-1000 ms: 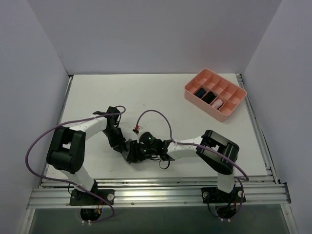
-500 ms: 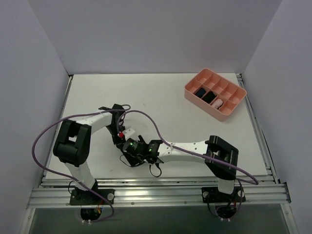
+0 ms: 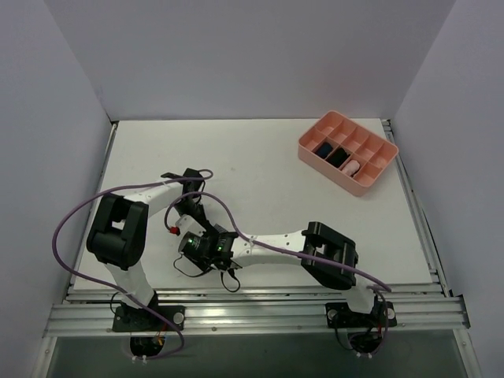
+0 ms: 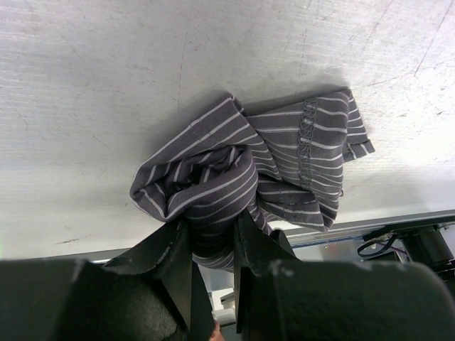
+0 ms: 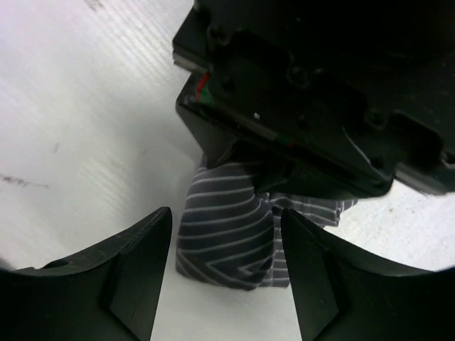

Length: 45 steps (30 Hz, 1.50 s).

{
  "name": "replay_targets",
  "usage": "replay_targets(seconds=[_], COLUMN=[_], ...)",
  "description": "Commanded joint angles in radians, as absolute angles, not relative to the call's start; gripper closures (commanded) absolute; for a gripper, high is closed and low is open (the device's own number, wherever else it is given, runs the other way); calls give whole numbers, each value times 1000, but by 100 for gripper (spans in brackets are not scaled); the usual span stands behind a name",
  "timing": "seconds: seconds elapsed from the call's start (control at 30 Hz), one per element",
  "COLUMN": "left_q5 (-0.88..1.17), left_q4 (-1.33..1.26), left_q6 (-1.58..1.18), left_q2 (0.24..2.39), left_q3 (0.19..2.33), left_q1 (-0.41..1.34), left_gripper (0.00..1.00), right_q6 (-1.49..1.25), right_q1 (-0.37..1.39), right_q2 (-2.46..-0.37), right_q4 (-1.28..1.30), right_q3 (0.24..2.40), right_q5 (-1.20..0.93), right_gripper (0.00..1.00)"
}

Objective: Roll the underwear

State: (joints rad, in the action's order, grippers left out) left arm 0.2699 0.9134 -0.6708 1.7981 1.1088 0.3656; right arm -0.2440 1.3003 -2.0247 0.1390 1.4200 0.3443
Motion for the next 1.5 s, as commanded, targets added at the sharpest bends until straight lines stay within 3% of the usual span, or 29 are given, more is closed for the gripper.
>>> replay_targets(seconds=[0.0, 0.07, 0.13, 0.17, 0.27, 0.33, 0.47, 0.77, 1.47], left_q5=[164, 166, 166, 164, 170, 184, 149, 127, 265], left_q4=[880, 885, 888, 893, 900, 893, 920, 916, 666], left_q6=[-667, -669, -672, -679, -686, -677, -632, -634, -698], left_q2=[1842, 1841, 1836, 1833, 1789, 1763, 1717, 1663, 1453], left_q3=[1080, 1075, 1074, 1074, 1080, 1091, 1167, 1131, 922], left_q1=[390, 391, 390, 388, 359, 342, 311, 282, 301], left_gripper=[87, 87, 85, 84, 78, 66, 56, 48, 41], right_q6=[-193, -201, -224, -260, -355, -406, -523, -667, -765], right_q1=[1316, 1331, 1335, 1332, 1313, 1290, 1197, 1045, 989], right_q2=[-2089, -2106, -2102, -2092, -2031, -2004, -1915, -1908, -2071], right_q4=[193, 204, 192, 181, 135, 65, -112, -446, -716], right_q3=[1477, 1479, 1451, 1431, 1327, 1214, 1008, 714, 627], right_q5=[457, 509, 509, 506, 439, 329, 135, -167, -350], right_gripper=[43, 49, 66, 79, 99, 100, 100, 100, 100])
